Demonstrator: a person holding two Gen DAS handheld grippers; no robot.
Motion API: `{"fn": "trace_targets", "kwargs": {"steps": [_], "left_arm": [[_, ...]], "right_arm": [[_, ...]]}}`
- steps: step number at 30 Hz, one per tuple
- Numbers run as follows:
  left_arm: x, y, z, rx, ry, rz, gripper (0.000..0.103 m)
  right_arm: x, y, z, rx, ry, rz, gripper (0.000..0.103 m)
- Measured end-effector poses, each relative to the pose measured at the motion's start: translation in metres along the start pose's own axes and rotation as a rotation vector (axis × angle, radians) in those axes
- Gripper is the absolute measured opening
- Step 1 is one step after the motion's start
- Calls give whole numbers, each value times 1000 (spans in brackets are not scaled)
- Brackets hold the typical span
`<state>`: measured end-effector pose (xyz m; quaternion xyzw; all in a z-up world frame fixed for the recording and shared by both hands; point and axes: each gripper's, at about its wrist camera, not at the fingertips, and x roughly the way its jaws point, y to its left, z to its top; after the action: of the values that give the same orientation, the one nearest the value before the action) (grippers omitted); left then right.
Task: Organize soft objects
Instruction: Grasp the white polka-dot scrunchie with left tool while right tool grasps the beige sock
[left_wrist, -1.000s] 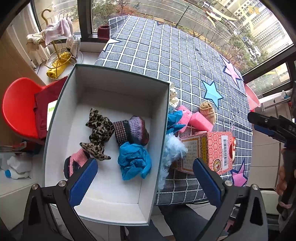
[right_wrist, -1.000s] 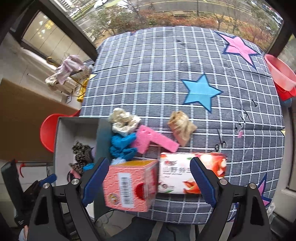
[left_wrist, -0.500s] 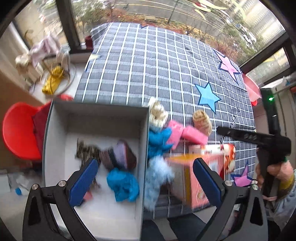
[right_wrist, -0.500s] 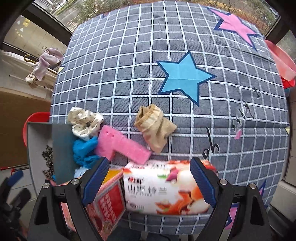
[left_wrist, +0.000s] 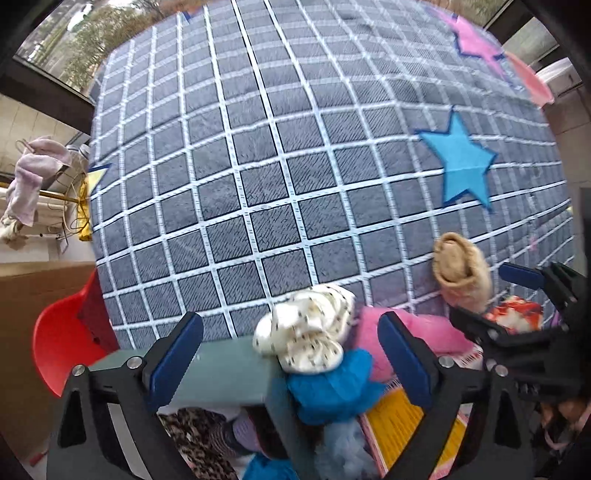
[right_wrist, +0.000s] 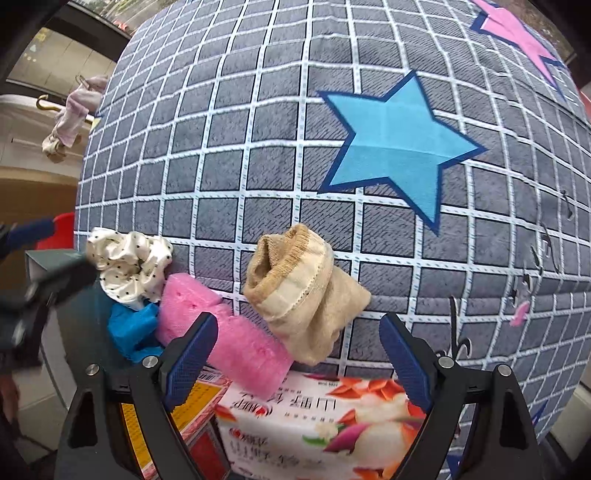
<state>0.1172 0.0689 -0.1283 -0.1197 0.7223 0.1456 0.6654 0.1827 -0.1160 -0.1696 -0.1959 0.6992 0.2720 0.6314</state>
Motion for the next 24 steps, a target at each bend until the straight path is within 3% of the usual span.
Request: {"fn": "trace_targets", "kwargs": {"steps": [6, 7, 8, 10, 14, 16, 17, 18, 20, 24], "left_arm": [[38, -15, 11, 85, 132, 46, 96], [43, -18, 12, 95, 147, 54, 96], [49, -20, 12, 106, 161, 63, 92], [58, -26, 14, 120, 191, 67, 88], [82, -36, 11, 155, 293, 81, 74], [92, -38, 7, 162, 332, 78, 56], [95, -40, 6, 161, 348, 63, 38], [96, -41, 5, 161, 352, 47, 33], [95, -49, -1, 175, 331, 45, 27], [78, -57, -4, 154, 227, 35, 25]], "right_arm": [[11, 2, 3, -27, 3, 7, 87], [12, 2, 4, -29, 3, 9, 74], [14, 1, 4, -31, 9, 14, 52], [16, -3, 4, -26, 25, 19, 33], [8, -19, 2, -3, 15, 71, 27], [1, -26, 1, 13, -2, 95, 27], [-4, -31, 0, 23, -11, 104, 27], [-9, -36, 1, 32, -22, 112, 27], [-19, -46, 1, 46, -42, 130, 27], [-38, -61, -1, 69, -86, 152, 27]]}}
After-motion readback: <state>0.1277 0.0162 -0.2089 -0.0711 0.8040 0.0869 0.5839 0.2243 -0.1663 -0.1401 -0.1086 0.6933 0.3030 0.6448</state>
